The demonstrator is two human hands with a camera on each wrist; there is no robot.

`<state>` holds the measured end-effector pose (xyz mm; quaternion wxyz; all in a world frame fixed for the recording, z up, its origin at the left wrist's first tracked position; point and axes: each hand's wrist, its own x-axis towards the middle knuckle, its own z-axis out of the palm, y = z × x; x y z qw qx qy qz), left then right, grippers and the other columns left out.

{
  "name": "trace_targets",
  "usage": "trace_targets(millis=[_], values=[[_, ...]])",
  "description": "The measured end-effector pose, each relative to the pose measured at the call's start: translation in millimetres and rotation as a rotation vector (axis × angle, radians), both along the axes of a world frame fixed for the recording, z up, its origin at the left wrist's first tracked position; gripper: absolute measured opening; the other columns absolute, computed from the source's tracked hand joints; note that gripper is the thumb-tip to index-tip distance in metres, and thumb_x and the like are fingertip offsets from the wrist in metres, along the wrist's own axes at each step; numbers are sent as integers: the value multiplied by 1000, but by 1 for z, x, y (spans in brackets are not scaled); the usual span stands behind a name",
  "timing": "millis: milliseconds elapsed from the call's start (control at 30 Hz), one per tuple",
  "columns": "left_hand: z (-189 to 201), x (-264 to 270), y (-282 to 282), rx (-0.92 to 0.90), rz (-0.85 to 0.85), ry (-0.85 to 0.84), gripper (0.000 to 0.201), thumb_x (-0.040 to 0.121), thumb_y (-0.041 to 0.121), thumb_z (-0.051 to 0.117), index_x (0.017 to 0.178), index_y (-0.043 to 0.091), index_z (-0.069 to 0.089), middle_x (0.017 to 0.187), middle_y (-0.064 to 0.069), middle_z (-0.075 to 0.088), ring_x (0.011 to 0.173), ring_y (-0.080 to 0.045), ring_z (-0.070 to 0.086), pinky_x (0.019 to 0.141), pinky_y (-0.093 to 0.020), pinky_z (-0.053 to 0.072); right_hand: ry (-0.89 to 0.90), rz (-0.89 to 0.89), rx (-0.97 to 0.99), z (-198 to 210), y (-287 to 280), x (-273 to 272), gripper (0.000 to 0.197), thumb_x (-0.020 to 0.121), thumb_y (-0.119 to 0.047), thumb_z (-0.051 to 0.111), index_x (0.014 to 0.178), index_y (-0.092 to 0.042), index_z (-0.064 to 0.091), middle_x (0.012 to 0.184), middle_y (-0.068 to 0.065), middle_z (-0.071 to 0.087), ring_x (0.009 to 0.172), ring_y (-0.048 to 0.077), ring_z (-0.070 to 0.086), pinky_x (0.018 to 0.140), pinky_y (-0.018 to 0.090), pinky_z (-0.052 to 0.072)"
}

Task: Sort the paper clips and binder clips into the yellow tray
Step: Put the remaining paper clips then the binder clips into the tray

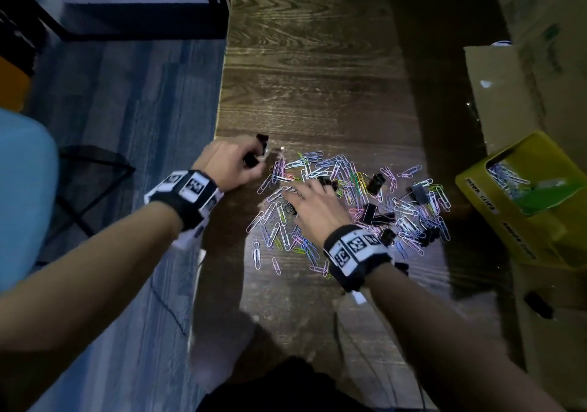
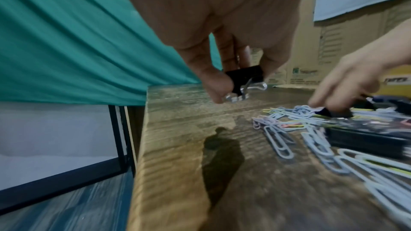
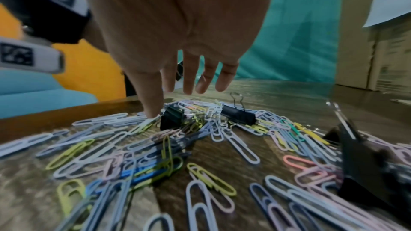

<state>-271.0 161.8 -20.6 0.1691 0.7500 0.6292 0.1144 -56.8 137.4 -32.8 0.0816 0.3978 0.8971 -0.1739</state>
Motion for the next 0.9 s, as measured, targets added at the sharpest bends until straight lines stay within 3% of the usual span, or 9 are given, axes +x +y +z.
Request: trace_targets(millis=[167,267,400,500,567,600,667,733,900], values=[[-14,26,45,-93,-54,244,26,87,33,57,105,14,55,105,-7,62,82,-30,61,62,-34,45,-56,88,20,-13,5,-6,46,85,-2,55,128,-16,50,134,2,51,119,23,39,92,40,30],[-20,34,51,-124,-99,274,36,87,36,58,117,17,49,119,-8,51,84,-35,61,63,-39,47,7,92,37,-14,6,1,40,86,-19,59,126,-17,53,128,1,54,118,21,42,94,40,28],[-24,36,37,20,-16,268,39,89,38,52,120,17,44,127,-14,42,88,-35,55,56,-39,50,224,-113,128,-4,10,19,37,79,-27,67,115,-20,62,116,3,60,110,24,51,92,39,29],[-37,44,14,97,-163,205,36,90,30,48,122,13,48,125,-18,48,104,-34,49,77,-51,50,206,-309,277,1,23,39,35,76,-24,70,110,-20,65,110,5,59,104,27,53,86,36,24],[-48,50,0,-42,-223,247,45,94,40,39,135,20,39,145,-16,34,129,-35,34,106,-55,31,89,-400,251,3,35,49,34,81,-26,66,114,-19,61,115,7,55,109,28,48,90,39,25],[-54,53,-8,-132,-213,279,50,95,45,32,141,24,30,152,-12,21,139,-33,20,112,-52,16,34,-430,222,2,40,54,35,84,-28,63,117,-18,60,118,8,53,112,27,46,92,41,27],[-63,56,-22,-251,-184,304,57,96,50,20,147,27,10,156,-6,1,143,-28,-5,115,-50,0,-41,-458,179,0,48,61,38,86,-29,62,121,-16,57,122,9,51,115,26,43,96,43,29],[-68,59,-40,-289,-194,308,61,94,53,9,147,25,0,156,-4,-7,141,-25,-15,115,-49,-4,-66,-475,128,-3,51,66,39,86,-27,61,123,-16,55,123,9,49,116,26,43,97,43,30],[-75,69,-93,-233,-302,322,66,92,53,3,147,16,11,155,-4,10,141,-24,-5,112,-46,-6,28,-507,37,0,36,70,53,82,-19,63,131,-15,45,132,14,41,122,30,39,104,44,26]])
